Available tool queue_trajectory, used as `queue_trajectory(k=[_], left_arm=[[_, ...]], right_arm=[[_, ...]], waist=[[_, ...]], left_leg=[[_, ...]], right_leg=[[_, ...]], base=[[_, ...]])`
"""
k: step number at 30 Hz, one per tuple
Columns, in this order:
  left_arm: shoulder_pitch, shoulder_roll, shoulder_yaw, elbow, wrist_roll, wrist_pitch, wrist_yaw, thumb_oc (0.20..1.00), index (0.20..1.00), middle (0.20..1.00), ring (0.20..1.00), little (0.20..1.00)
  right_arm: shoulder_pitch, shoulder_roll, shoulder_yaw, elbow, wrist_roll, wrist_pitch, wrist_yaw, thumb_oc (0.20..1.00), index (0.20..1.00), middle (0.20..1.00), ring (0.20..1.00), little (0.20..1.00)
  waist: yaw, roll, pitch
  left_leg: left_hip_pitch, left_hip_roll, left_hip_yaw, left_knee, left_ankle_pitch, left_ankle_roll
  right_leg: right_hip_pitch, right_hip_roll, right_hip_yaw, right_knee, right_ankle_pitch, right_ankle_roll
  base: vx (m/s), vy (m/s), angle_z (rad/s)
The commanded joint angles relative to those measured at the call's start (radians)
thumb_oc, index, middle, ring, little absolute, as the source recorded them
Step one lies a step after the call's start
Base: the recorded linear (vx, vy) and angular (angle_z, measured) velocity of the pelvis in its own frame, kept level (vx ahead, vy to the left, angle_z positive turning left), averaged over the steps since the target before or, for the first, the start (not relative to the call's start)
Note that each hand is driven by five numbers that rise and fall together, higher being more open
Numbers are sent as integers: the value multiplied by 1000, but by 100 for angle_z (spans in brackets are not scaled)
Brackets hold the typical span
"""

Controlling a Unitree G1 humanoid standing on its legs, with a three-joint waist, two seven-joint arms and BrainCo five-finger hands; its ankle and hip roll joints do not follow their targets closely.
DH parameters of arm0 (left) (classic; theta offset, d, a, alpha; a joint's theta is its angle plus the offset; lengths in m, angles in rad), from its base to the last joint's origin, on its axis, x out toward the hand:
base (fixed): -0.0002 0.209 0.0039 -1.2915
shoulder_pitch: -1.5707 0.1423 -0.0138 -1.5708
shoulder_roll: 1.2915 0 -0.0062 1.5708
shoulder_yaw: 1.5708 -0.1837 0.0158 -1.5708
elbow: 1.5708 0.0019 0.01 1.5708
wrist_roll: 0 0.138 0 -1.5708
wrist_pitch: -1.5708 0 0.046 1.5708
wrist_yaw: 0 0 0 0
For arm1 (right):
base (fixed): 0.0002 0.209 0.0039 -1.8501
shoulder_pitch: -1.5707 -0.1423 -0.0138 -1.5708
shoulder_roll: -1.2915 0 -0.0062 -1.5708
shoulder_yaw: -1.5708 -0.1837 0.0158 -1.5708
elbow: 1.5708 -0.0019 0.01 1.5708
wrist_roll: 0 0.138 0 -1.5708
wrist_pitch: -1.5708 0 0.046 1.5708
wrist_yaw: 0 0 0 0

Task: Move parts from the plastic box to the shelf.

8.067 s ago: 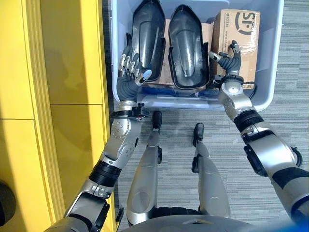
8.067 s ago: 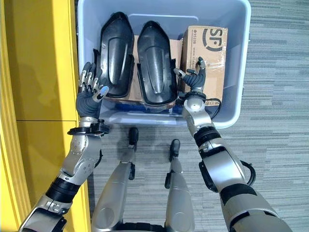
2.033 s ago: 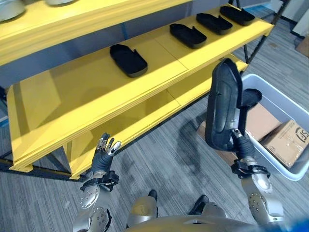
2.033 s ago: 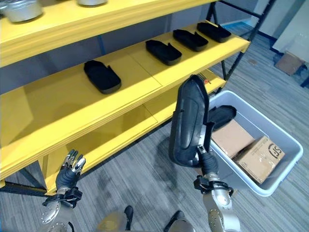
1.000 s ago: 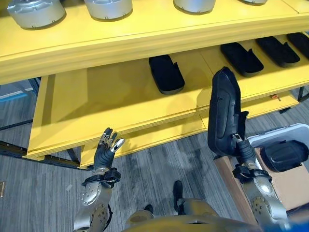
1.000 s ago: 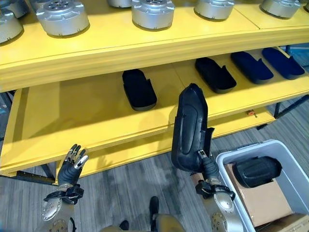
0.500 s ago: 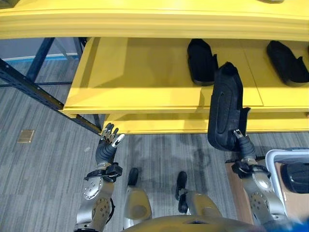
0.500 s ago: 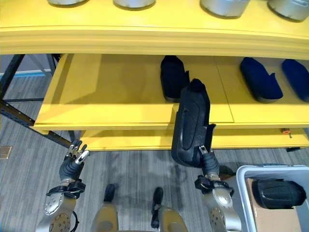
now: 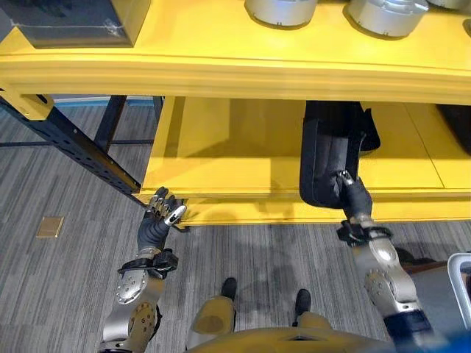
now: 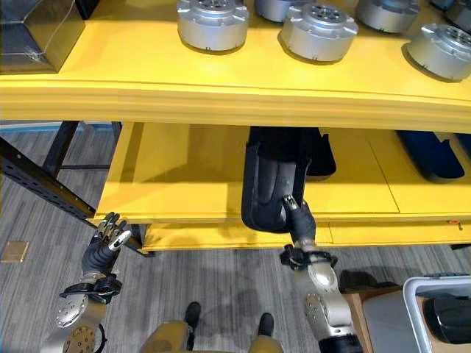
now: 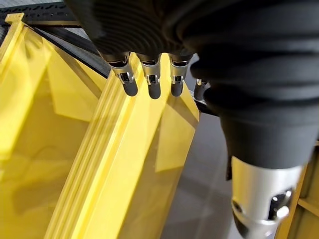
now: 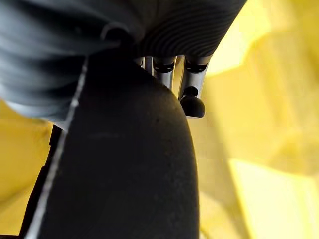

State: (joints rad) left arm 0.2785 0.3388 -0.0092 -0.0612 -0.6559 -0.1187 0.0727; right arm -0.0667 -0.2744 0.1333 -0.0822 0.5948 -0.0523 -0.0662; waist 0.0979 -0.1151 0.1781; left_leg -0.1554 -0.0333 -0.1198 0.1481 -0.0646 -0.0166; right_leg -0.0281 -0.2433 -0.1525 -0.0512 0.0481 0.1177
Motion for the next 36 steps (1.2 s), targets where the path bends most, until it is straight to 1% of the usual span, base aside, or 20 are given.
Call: queue_trajectory(k=[1, 4, 6, 7, 8, 13, 17, 19, 20, 21, 22, 24, 25, 26, 28, 29, 32, 33, 36], left_arm=[[13, 39, 8, -99, 7, -29, -5, 1000, 1000, 1000, 1000, 1000], [-3, 62, -12, -113, 1, -24, 0, 1000, 1000, 1000, 1000, 1000], [-12, 71, -21, -118, -6, -23, 5, 1000, 1000, 1000, 1000, 1000], [-12, 71, -21, -118, -6, -23, 5, 1000, 1000, 1000, 1000, 1000], [-15, 78, -29, -123, -14, -22, 7, 1000, 1000, 1000, 1000, 1000], [-13, 104, -50, -142, -35, -26, 8, 1000, 1000, 1000, 1000, 1000], [-25, 131, -74, -154, -55, -31, 11, 1000, 1000, 1000, 1000, 1000], [-46, 147, -91, -155, -63, -38, 15, 1000, 1000, 1000, 1000, 1000], [-65, 160, -110, -157, -72, -44, 18, 1000, 1000, 1000, 1000, 1000], [-65, 160, -110, -157, -72, -44, 18, 1000, 1000, 1000, 1000, 1000], [-83, 173, -126, -158, -76, -49, 22, 1000, 1000, 1000, 1000, 1000], [-101, 181, -141, -156, -80, -53, 27, 1000, 1000, 1000, 1000, 1000], [-103, 180, -141, -155, -80, -53, 27, 1000, 1000, 1000, 1000, 1000], [-120, 184, -157, -155, -82, -60, 39, 1000, 1000, 1000, 1000, 1000], [-125, 185, -163, -155, -80, -61, 43, 1000, 1000, 1000, 1000, 1000], [-133, 186, -181, -157, -83, -64, 46, 1000, 1000, 1000, 1000, 1000], [-140, 191, -197, -152, -83, -67, 50, 1000, 1000, 1000, 1000, 1000], [-150, 194, -209, -147, -81, -70, 51, 1000, 1000, 1000, 1000, 1000], [-162, 194, -227, -140, -86, -73, 55, 1000, 1000, 1000, 1000, 1000]], right_arm=[[-42, -44, 5, -83, -9, -84, -14, 200, 200, 200, 200, 200], [-148, -59, 43, -62, -21, -77, -46, 200, 200, 200, 200, 200], [-202, -61, 60, -34, -16, -77, -68, 200, 200, 200, 200, 200], [-202, -61, 60, -34, -16, -77, -68, 200, 200, 200, 200, 200], [-248, -63, 81, -3, -9, -71, -86, 200, 200, 200, 200, 200], [-388, -88, 123, 97, 1, -62, -125, 200, 200, 200, 200, 200], [-525, -112, 143, 217, 11, -59, -175, 200, 200, 200, 200, 200], [-604, -130, 146, 276, 13, -57, -199, 200, 200, 200, 200, 200], [-668, -136, 148, 324, 25, -59, -215, 200, 200, 200, 200, 200], [-668, -136, 148, 325, 25, -59, -215, 200, 200, 200, 200, 200], [-735, -149, 149, 366, 16, -58, -241, 200, 200, 200, 200, 200], [-791, -156, 152, 407, 19, -59, -255, 200, 200, 200, 200, 200], [-794, -157, 153, 409, 19, -59, -254, 200, 200, 200, 200, 200], [-859, -157, 151, 448, 21, -65, -281, 200, 200, 200, 200, 200], [-884, -163, 154, 463, 17, -64, -292, 200, 200, 200, 200, 200], [-939, -176, 147, 502, 17, -69, -310, 200, 200, 200, 200, 200], [-997, -193, 140, 552, 20, -77, -334, 200, 200, 200, 200, 200], [-1032, -202, 141, 595, 18, -78, -345, 200, 200, 200, 200, 200], [-1074, -210, 145, 642, 12, -80, -360, 200, 200, 200, 200, 200]], waist=[[7, 13, -39], [39, -2, -30], [55, -6, -23], [55, -6, -23], [71, -8, -16], [109, -7, 0], [138, 1, 29], [146, 11, 52], [150, 25, 73], [150, 25, 73], [150, 42, 95], [146, 59, 117], [148, 59, 118], [144, 82, 148], [144, 87, 155], [142, 99, 170], [137, 108, 185], [134, 112, 192], [129, 118, 205]], left_leg=[[-43, 71, 6, -2, 7, -28], [-66, 65, -5, 3, 11, -26], [-75, 63, -10, 6, 13, -26], [-75, 63, -10, 6, 13, -26], [-84, 59, -15, 8, 15, -25], [-111, 48, -31, 22, 18, -26], [-139, 38, -44, 43, 19, -28], [-160, 35, -53, 62, 18, -29], [-179, 30, -58, 82, 15, -29], [-180, 30, -58, 83, 14, -29], [-199, 24, -62, 108, 10, -29], [-222, 22, -62, 136, 5, -27], [-225, 22, -61, 140, 3, -27], [-260, 18, -59, 192, -12, -25], [-274, 18, -55, 204, -15, -24], [-310, 16, -54, 243, -23, -22], [-348, 13, -52, 280, -30, -23], [-368, 12, -50, 295, -33, -23], [-392, 11, -48, 312, -35, -23]], right_leg=[[81, 6, -26, 44, -87, 30], [76, 7, -37, 36, -82, 30], [71, 7, -42, 35, -81, 30], [71, 7, -42, 35, -81, 30], [68, 6, -50, 36, -80, 30], [63, 3, -72, 39, -80, 29], [45, 0, -85, 63, -86, 25], [20, -3, -89, 92, -94, 23], [-7, -7, -86, 130, -107, 19], [-8, -7, -86, 131, -107, 19], [-36, -12, -83, 170, -121, 15], [-74, -16, -70, 218, -134, 10], [-79, -16, -68, 224, -136, 10], [-136, -20, -52, 298, -161, 2], [-157, -21, -47, 322, -170, 1], [-202, -25, -37, 375, -184, -2], [-252, -23, -26, 431, -200, -6], [-276, -21, -20, 455, -209, -9], [-306, -22, -13, 484, -217, -13]], base=[[15, -11, 15], [3, -13, 8], [-14, -11, 15], [0, 0, 0], [0, 0, 0], [-22, -12, 14], [-67, -4, 7], [-132, 12, 22], [-120, 16, 14], [-159, 40, 8], [-128, 37, 6], [-130, 46, 7], [-159, 68, 8], [-151, 58, 0], [-134, 51, -3], [-116, 38, 1], [-116, 29, -2], [-87, 27, 3], [-68, 16, -2]])
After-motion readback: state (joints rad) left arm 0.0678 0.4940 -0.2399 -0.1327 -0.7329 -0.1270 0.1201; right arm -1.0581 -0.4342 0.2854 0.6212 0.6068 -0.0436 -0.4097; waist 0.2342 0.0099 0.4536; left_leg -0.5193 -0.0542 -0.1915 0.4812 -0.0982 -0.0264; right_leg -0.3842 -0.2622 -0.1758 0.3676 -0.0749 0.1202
